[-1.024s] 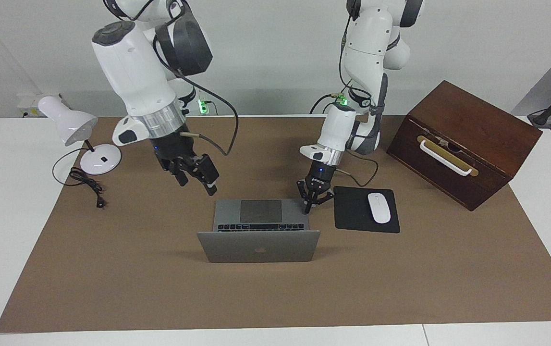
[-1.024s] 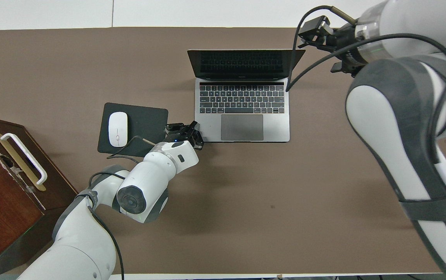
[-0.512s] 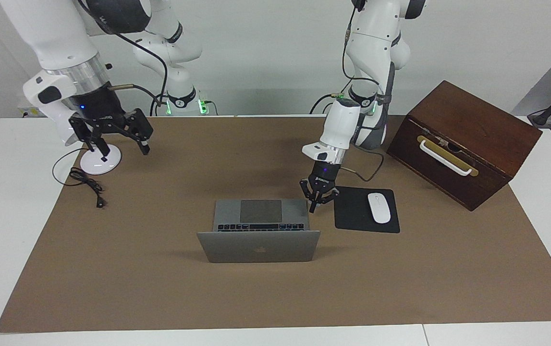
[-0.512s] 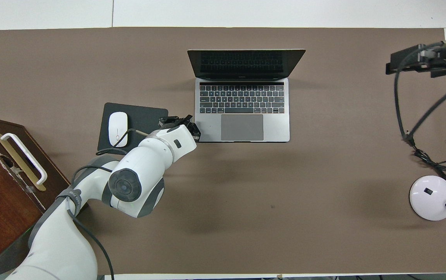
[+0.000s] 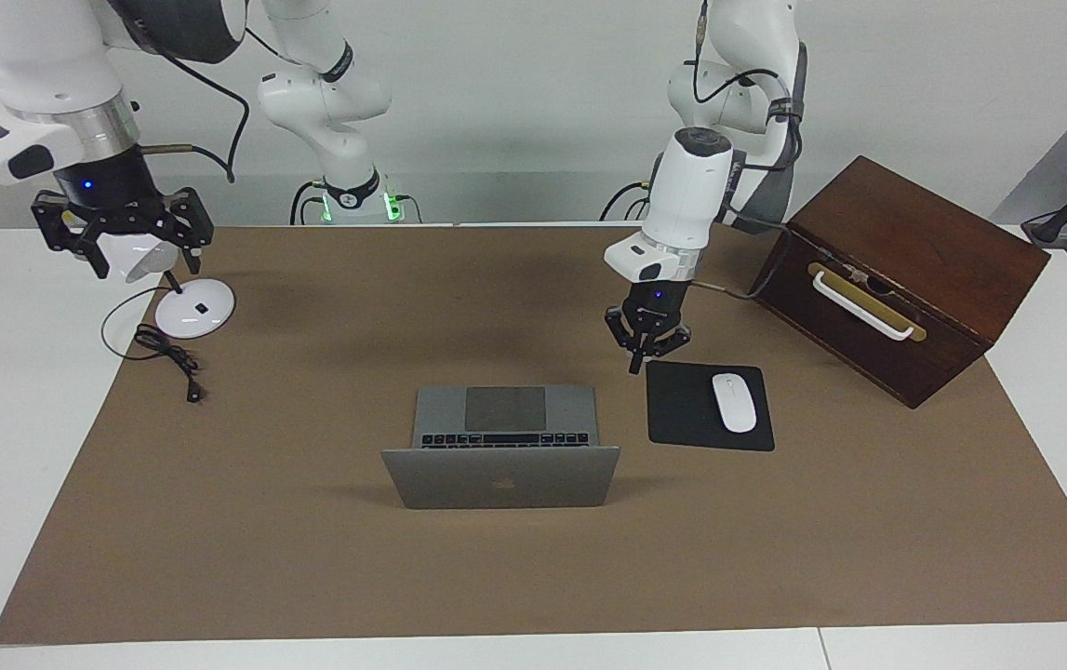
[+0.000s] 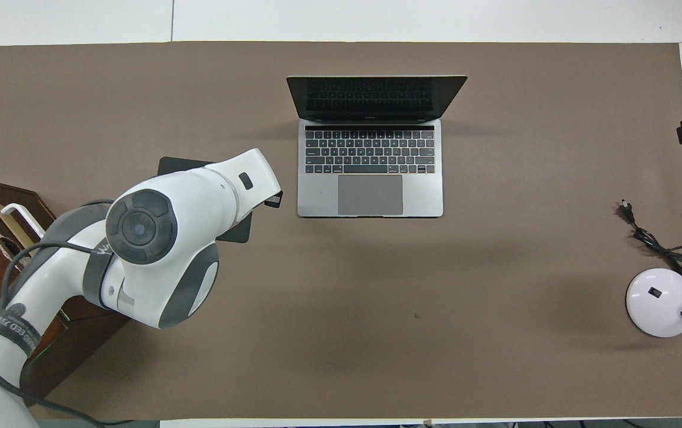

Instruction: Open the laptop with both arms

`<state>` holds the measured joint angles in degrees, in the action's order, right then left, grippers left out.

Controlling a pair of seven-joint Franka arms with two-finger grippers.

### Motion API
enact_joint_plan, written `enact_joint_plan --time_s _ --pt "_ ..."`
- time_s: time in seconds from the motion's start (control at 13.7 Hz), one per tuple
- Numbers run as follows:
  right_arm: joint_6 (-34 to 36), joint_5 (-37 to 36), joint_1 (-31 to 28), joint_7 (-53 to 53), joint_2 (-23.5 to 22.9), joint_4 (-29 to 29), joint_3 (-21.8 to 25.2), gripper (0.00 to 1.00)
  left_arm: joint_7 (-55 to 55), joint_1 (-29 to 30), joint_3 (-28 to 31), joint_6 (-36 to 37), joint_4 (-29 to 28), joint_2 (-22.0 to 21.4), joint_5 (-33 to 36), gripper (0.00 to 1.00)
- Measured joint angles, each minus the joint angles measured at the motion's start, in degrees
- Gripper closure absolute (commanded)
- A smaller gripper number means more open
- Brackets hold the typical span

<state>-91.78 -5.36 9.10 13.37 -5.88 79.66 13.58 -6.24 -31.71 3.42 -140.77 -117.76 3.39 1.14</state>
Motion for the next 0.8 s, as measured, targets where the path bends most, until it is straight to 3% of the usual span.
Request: enact_joint_plan --time_s 0.07,0.29,0.37,0.44,0.8 --pt "-1.47 0.38 -1.68 0.00 0.25 1.06 -1.46 0.00 0.00 0.13 0.15 3.49 1.88 -0.08 0.00 1.00" --pt "-3.73 2.54 -6.36 -6.07 1.38 5.51 -7.69 0.00 0.00 1.53 0.37 11.81 5.25 -0.12 0.00 0.48" --pt "-3.76 3.04 -6.44 -8.48 1.63 6.50 -8.50 0.00 0.00 2.07 0.45 14.82 6.49 -0.15 0.00 0.15" --pt "-3.77 3.43 -6.44 -10.03 1.78 7.03 -9.01 0.00 -0.05 2.69 0.53 17.61 7.75 -0.19 0.00 0.00" --pt "-3.77 5.03 -6.46 -12.38 2.36 7.82 -9.43 0.00 -0.04 8.87 0.83 25.53 10.22 -3.23 0.00 0.00"
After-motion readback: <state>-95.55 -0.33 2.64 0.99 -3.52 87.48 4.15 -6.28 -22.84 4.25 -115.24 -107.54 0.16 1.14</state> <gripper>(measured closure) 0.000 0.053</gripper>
